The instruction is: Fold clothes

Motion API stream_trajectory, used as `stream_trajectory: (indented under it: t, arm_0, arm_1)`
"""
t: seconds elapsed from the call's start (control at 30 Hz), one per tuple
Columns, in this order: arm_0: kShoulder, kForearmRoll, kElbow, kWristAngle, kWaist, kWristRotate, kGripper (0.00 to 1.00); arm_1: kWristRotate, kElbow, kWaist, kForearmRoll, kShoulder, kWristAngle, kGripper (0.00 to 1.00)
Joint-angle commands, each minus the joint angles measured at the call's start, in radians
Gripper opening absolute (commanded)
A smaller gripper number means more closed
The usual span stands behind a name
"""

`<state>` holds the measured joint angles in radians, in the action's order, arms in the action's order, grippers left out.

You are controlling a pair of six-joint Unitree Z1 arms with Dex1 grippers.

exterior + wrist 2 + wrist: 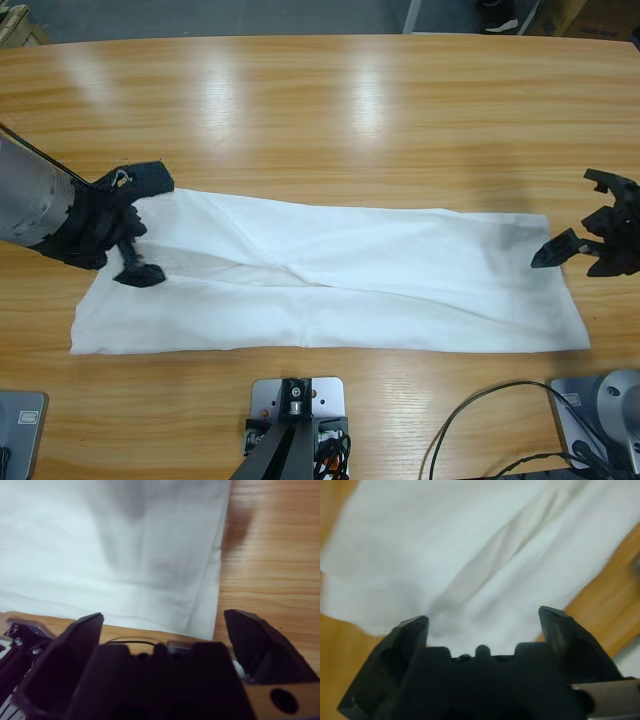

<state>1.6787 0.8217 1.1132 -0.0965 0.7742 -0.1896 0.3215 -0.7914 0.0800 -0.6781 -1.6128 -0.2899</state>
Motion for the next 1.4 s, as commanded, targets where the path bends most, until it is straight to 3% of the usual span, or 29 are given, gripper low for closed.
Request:
stream_trajectory:
  t: [0.03, 0.47, 0.6, 0.63, 0.67, 0.7, 1.17, 1.2, 1.23, 1.4]
  arm_0:
    - [0.144, -0.013, 0.046, -0.088, 0.010, -0.338, 0.663]
    - [0.265, -0.046, 0.068, -0.052, 0.010, -0.344, 0.652]
    - [0.269, -0.046, 0.063, -0.057, 0.008, -0.345, 0.476]
    - [0.268, -0.045, 0.063, -0.061, 0.008, -0.345, 0.334]
    - [0.267, -0.044, 0.064, -0.062, 0.008, -0.343, 0.093]
    - [0.265, -0.043, 0.063, -0.063, 0.008, -0.338, 0.000]
    - [0.241, -0.041, 0.013, -0.053, 0.008, -0.300, 0.006]
    - [0.234, -0.036, 0.008, -0.054, 0.008, -0.300, 0.251]
    - [0.227, -0.031, 0.004, -0.054, 0.008, -0.300, 0.352]
    - [0.222, -0.021, -0.006, -0.046, 0.008, -0.293, 0.351]
  arm_1:
    - [-0.010, 0.027, -0.016, 0.015, 0.012, -0.015, 1.000]
    - [-0.005, 0.029, -0.016, 0.023, 0.004, -0.011, 1.000]
    - [-0.002, 0.031, -0.016, 0.026, 0.004, -0.011, 0.997]
    - [-0.002, 0.031, -0.016, 0.028, 0.004, -0.011, 0.996]
    - [-0.001, 0.033, -0.016, 0.031, 0.004, -0.011, 0.996]
    - [0.000, 0.034, -0.016, 0.034, 0.004, -0.011, 0.996]
    - [0.008, 0.041, -0.016, 0.043, 0.010, -0.011, 0.991]
    - [0.008, 0.041, -0.016, 0.043, 0.012, -0.011, 0.991]
    - [0.008, 0.042, -0.016, 0.044, 0.013, -0.011, 0.991]
    - [0.008, 0.047, -0.016, 0.046, 0.024, -0.012, 0.987]
